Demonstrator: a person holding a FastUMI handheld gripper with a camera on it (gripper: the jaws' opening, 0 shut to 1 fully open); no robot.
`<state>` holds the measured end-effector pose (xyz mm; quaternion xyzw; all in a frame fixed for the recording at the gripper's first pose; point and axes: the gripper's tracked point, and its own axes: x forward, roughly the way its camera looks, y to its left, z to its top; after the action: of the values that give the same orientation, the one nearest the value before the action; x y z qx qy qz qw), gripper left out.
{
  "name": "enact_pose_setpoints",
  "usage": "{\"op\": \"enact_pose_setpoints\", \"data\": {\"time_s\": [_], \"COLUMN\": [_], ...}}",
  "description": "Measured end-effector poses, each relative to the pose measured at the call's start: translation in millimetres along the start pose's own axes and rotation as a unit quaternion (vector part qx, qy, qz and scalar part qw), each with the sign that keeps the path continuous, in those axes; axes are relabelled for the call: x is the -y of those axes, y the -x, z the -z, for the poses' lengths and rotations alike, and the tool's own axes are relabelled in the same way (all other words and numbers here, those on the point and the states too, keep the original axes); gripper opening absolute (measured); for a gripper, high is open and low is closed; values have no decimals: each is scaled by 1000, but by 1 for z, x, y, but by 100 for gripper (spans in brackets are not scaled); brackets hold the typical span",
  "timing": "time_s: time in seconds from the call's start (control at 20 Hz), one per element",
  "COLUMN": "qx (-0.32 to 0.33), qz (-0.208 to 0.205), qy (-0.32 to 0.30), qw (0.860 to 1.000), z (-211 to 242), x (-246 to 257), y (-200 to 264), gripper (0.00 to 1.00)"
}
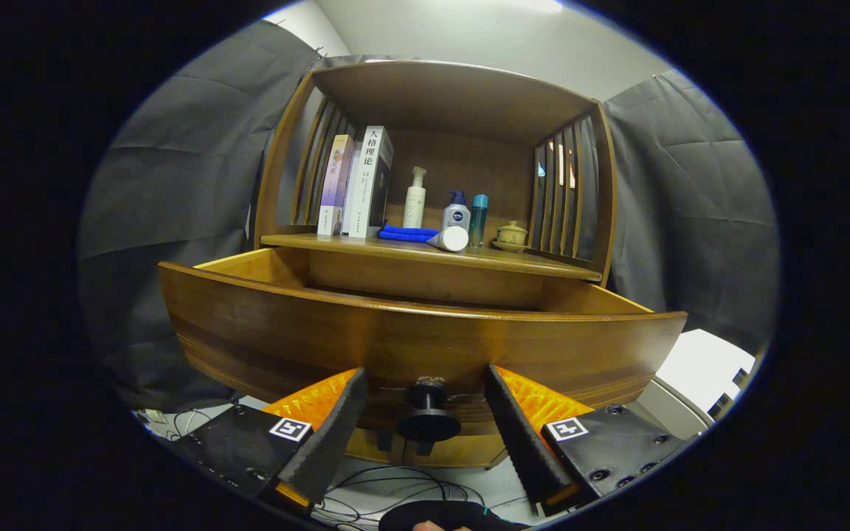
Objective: Pull open the drawer, take out the items inside it, and place them on the countertop above the cabinet.
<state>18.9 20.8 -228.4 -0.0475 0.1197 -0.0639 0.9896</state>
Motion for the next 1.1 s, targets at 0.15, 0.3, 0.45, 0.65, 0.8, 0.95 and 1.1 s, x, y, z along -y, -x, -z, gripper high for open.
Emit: {"op": "enact_pose_setpoints", "data": {"time_s": [0.15,0.3,0.45,0.65,0.8,0.95,1.1], "qx": [9,15,3,3,0,-3,-3], "qz": [-1,2,5,11,13,14,16], "qy": [-8,-14,-23,-20,-22,-15,-2], "qw": [1000,1000,1000,1000,1000,1000,1000], "z": [-10,-15,-18,-24,-28,-31,-33], "x": [0,-2,-5,-6,-8,-7,-5], "y": [-17,-37,-56,-79,-99,-117,-131], "gripper": [100,99,99,99,99,99,99]}}
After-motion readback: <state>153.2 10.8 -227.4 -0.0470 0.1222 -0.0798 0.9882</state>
